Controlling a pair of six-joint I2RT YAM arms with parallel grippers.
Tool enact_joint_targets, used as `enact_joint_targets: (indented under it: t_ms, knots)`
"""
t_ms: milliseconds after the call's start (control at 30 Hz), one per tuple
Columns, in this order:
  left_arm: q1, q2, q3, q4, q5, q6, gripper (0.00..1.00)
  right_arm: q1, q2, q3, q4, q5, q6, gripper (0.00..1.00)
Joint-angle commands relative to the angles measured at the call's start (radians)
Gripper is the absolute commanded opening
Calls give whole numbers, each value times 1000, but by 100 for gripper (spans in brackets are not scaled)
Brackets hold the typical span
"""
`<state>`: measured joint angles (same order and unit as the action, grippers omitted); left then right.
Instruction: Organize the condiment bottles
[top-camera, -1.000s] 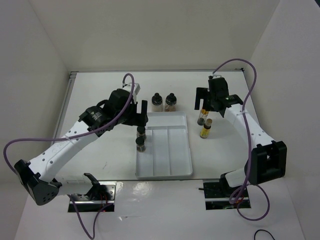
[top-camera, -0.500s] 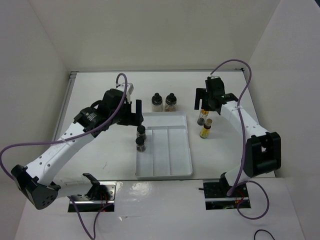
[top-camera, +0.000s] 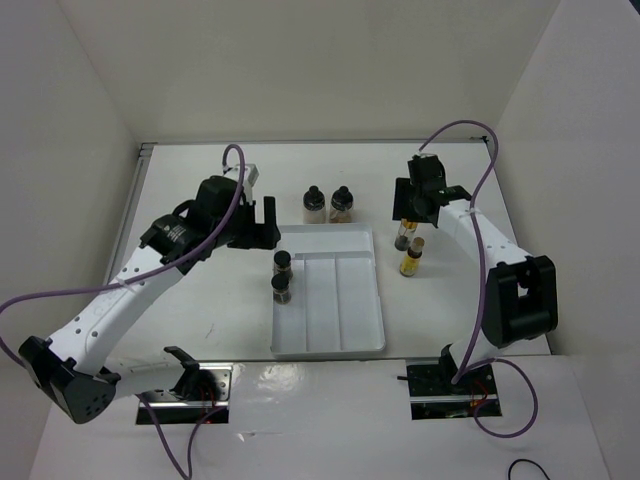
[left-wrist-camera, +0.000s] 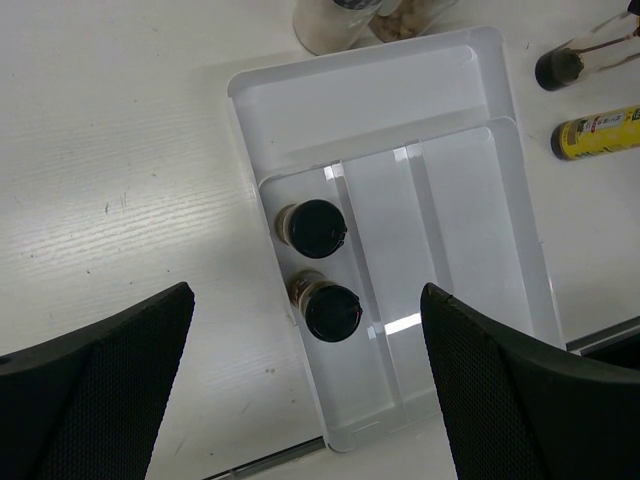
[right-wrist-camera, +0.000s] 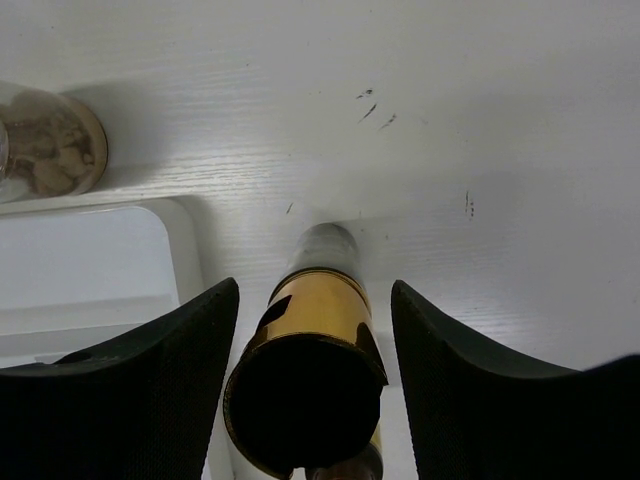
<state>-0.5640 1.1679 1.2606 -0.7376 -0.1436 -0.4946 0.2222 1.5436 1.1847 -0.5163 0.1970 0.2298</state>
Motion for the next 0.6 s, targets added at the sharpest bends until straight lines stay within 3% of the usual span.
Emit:
enact_joint_targets:
  t_ms: [0, 233, 367, 400, 567]
  knots:
    - [16, -13, -12, 15, 15, 25, 100, -7, -2, 26, 16, 16, -4, 67]
    - [25, -2, -12, 15, 26, 25, 100, -7, 16, 36, 16, 16, -4, 41]
    - [26, -2, -12, 15, 26, 25, 100, -7, 16, 56, -19, 28, -4, 20]
    - [26, -2, -12, 15, 26, 25, 100, -7, 16, 56, -28, 42, -4, 10]
    - [26, -2, -12, 15, 26, 34, 100, -7, -42, 203, -103, 47, -15, 1]
